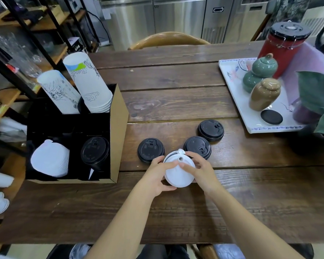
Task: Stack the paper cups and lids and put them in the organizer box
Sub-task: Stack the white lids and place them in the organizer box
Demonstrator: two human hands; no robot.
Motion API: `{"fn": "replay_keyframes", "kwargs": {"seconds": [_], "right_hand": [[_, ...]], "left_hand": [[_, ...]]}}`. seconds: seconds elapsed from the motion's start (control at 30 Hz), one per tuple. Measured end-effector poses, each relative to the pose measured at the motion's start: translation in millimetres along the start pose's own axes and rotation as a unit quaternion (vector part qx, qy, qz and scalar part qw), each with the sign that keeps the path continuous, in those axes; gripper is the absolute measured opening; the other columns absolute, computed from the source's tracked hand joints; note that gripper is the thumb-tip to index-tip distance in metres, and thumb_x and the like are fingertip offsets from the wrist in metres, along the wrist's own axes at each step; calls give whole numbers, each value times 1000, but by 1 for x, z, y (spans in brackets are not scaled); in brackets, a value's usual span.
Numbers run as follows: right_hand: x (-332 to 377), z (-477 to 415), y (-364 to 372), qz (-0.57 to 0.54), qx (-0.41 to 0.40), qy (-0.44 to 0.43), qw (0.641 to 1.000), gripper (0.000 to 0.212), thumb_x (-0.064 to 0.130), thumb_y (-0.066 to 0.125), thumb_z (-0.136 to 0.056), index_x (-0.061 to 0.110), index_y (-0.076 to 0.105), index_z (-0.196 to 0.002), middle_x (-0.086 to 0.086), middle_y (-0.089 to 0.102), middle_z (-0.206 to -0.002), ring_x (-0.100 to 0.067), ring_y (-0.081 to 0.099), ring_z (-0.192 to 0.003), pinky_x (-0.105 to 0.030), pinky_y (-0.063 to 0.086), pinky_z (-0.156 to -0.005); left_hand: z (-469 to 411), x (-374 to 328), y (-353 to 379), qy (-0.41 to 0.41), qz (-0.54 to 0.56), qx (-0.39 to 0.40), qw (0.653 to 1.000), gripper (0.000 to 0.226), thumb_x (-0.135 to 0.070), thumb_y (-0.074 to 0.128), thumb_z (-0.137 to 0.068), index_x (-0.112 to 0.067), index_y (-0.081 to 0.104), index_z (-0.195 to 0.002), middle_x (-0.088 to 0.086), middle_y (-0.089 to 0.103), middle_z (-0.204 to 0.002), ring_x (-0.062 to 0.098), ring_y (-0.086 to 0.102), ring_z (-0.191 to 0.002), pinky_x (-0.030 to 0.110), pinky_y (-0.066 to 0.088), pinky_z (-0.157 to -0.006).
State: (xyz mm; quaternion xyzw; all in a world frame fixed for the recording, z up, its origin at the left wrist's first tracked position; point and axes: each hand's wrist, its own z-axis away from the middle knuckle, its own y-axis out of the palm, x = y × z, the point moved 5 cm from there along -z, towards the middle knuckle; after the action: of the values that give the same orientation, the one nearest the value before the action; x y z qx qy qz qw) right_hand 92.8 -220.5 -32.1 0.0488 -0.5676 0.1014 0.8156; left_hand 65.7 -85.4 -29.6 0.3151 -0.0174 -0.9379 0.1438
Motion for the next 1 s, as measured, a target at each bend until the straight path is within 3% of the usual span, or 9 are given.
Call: {"fn": "replay_keyframes", "kwargs": {"seconds": [0.17,0.37,0.57,0.7,0.87,1.0], "right_hand": [[9,3,5,9,-7,-38,999,33,22,68,-81,22,59,-113,-1,61,-111,-16,57,-99,-21,48,-66],[33,9,20,19,-12,-86,996,41,35,70,-72,24,60,-110,-5,60,-114,-22,57,-103,-31,53,-74],[70,14,56,9,11,-126,992,38,36,70,-68,25,64,-104,-6,62,-113,-23,59,-102,-33,52,-74],[90,17,95,15,20,-156,987,39,35,70,-68,24,64,-105,-4,62,-115,-16,60,-100,-21,51,-68],[115,25,151,30,44,-194,979,43,36,66,-70,23,62,-111,-1,61,-115,-10,58,-101,-10,50,-67],[129,23,205,39,85,-192,977,48,34,67,-80,19,51,-122,5,60,-113,-11,57,-102,-21,52,-76]], "left_hand": [[9,-4,-4,27,8,27,999,32,-18,71,-81,-28,53,-105,8,53,-114,30,53,-104,52,56,-81],[26,-16,-19,79,29,43,996,38,-20,74,-78,-27,55,-110,9,52,-122,31,52,-112,55,55,-86],[56,-42,-53,138,79,72,985,39,-14,73,-79,-22,55,-113,6,57,-118,27,58,-105,49,58,-77],[75,-54,-93,182,97,62,977,43,-11,72,-80,-20,56,-119,7,57,-126,29,58,-112,53,56,-83],[101,-64,-149,227,116,24,967,40,-12,70,-81,-19,55,-118,9,59,-121,26,60,-108,53,56,-83],[119,-73,-206,254,180,-46,949,41,-16,68,-84,-8,52,-121,10,56,-121,26,58,-109,53,55,-83]]}}
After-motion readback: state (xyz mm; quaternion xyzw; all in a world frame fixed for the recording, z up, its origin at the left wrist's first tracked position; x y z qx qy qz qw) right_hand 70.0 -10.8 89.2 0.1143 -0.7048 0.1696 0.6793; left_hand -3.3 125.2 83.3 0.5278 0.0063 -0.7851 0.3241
